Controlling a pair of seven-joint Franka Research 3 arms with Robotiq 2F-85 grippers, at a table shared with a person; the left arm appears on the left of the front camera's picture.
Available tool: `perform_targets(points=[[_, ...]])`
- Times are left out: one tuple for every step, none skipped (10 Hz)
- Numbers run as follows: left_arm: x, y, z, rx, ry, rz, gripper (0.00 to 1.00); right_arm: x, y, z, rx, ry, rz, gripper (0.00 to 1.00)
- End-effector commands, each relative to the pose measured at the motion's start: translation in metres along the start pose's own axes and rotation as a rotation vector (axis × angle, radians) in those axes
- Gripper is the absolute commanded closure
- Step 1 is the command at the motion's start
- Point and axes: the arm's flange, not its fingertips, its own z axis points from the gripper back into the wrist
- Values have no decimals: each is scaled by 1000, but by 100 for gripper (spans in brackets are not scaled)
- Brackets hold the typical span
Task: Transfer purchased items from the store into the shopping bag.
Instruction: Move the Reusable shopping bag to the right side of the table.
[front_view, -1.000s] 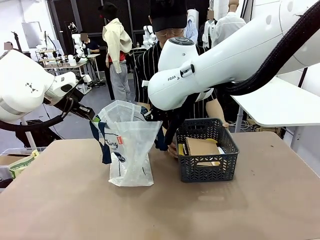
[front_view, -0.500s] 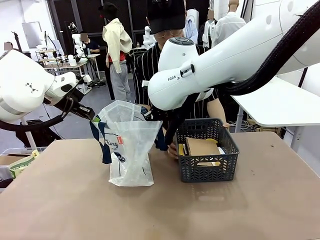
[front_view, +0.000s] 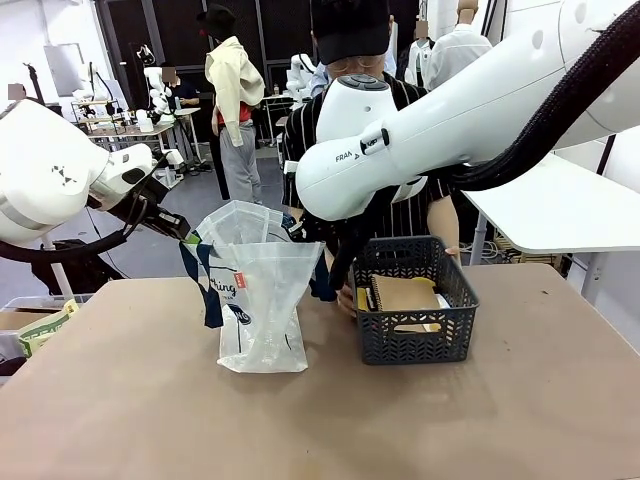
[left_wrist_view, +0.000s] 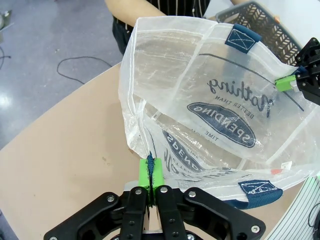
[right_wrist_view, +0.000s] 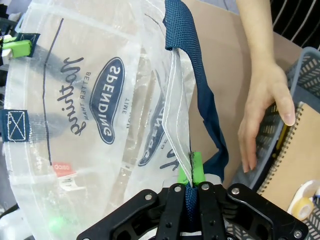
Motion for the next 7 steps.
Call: perform_targets(points=[[0, 3, 1, 5, 0, -12, 100, -1, -1, 2, 4, 1, -7, 100], [0, 3, 1, 5, 0, -12, 100, -1, -1, 2, 4, 1, -7, 100], [0, 3, 1, 5, 0, -12, 100, -1, -1, 2, 4, 1, -7, 100], [0, 3, 1, 5, 0, -12, 100, -1, -1, 2, 4, 1, -7, 100], [0, 3, 1, 5, 0, -12, 100, -1, -1, 2, 4, 1, -7, 100], [0, 3, 1, 5, 0, -12, 100, -1, -1, 2, 4, 1, -7, 100], [0, 3, 1, 5, 0, -12, 100, -1, -1, 2, 4, 1, -7, 100]])
